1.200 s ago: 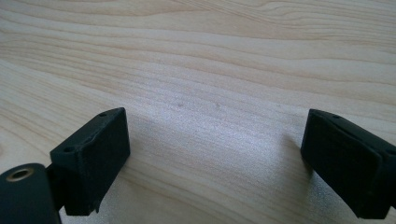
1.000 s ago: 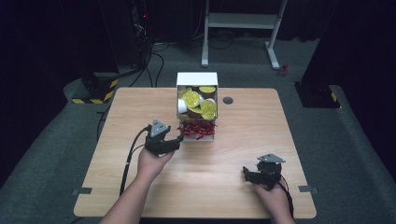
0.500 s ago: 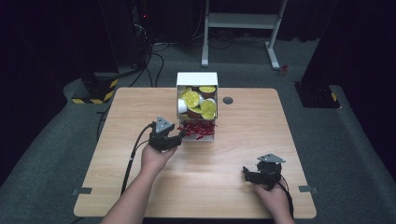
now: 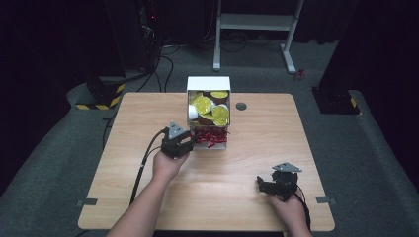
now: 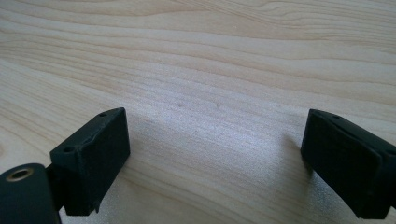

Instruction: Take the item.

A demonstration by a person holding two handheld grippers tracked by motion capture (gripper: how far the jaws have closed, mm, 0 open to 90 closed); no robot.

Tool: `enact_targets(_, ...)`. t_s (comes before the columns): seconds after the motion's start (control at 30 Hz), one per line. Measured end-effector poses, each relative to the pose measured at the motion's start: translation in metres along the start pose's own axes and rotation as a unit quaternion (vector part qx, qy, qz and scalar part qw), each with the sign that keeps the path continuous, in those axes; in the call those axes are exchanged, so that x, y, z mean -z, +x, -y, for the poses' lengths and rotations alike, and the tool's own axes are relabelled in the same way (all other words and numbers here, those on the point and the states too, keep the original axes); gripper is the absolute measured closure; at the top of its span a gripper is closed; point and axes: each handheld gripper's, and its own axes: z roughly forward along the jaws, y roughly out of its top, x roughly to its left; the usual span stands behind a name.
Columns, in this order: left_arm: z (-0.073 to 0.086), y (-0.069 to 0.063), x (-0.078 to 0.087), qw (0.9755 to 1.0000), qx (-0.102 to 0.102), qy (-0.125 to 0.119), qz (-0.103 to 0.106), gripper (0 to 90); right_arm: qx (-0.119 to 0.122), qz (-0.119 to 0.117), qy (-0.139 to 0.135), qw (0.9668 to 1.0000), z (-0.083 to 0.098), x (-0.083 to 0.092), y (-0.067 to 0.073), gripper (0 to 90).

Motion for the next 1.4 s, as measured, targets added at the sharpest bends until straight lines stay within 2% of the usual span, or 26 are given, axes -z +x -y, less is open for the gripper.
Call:
enact_targets(0.27, -0.002, -0.003, 0.001, 0.9999, -0.009, 0.002, -0.004, 69.7, 0.000, 0.000, 0.000, 1.0000, 0.000, 0.000, 0.000, 8.1)
enact_targets(0.4, 0.001, -0.001, 0.007, 1.0000, -0.001, -0.007, -0.001, 71.3, 0.002, -0.001, 0.000, 1.0000, 0.000, 0.000, 0.000, 8.1)
enact_targets(0.57, 0.003, -0.001, 0.013, 0.9999, -0.003, -0.014, -0.002, 73.5, 0.006, -0.002, -0.001, 1.0000, 0.000, 0.000, 0.000, 8.1)
enact_targets(0.7, 0.003, -0.003, 0.017, 0.9997, 0.004, -0.023, -0.005, 75.2, 0.006, -0.002, -0.001, 1.0000, 0.000, 0.000, 0.000, 8.1)
enact_targets(0.77, 0.003, -0.005, 0.016, 0.9998, -0.001, -0.021, -0.006, 72.2, 0.006, -0.002, -0.001, 1.0000, 0.000, 0.000, 0.000, 8.1)
enact_targets(0.83, 0.002, -0.006, 0.015, 0.9998, -0.003, -0.019, -0.007, 60.5, 0.006, -0.002, -0.001, 1.0000, 0.000, 0.000, 0.000, 8.1)
enact_targets(0.87, 0.002, -0.007, 0.015, 0.9997, -0.004, -0.019, -0.011, 60.5, 0.006, -0.002, -0.001, 1.0000, 0.000, 0.000, 0.000, 8.1)
enact_targets(0.93, 0.000, -0.011, 0.011, 0.9995, -0.014, -0.021, -0.020, 49.7, 0.006, -0.002, -0.001, 1.0000, 0.000, 0.000, 0.000, 8.2)
enact_targets(1.0, 0.000, -0.011, 0.010, 0.9995, -0.011, -0.023, -0.019, 48.8, 0.006, -0.002, -0.001, 1.0000, 0.000, 0.000, 0.000, 8.2)
enact_targets(1.17, 0.000, -0.008, 0.005, 0.9997, -0.004, -0.014, -0.017, 63.5, 0.007, -0.002, -0.001, 1.0000, 0.000, 0.000, 0.000, 8.2)
enact_targets(1.4, 0.001, -0.007, 0.008, 0.9996, -0.009, -0.017, -0.023, 75.0, 0.007, -0.002, -0.001, 1.0000, 0.000, 0.000, 0.000, 8.1)
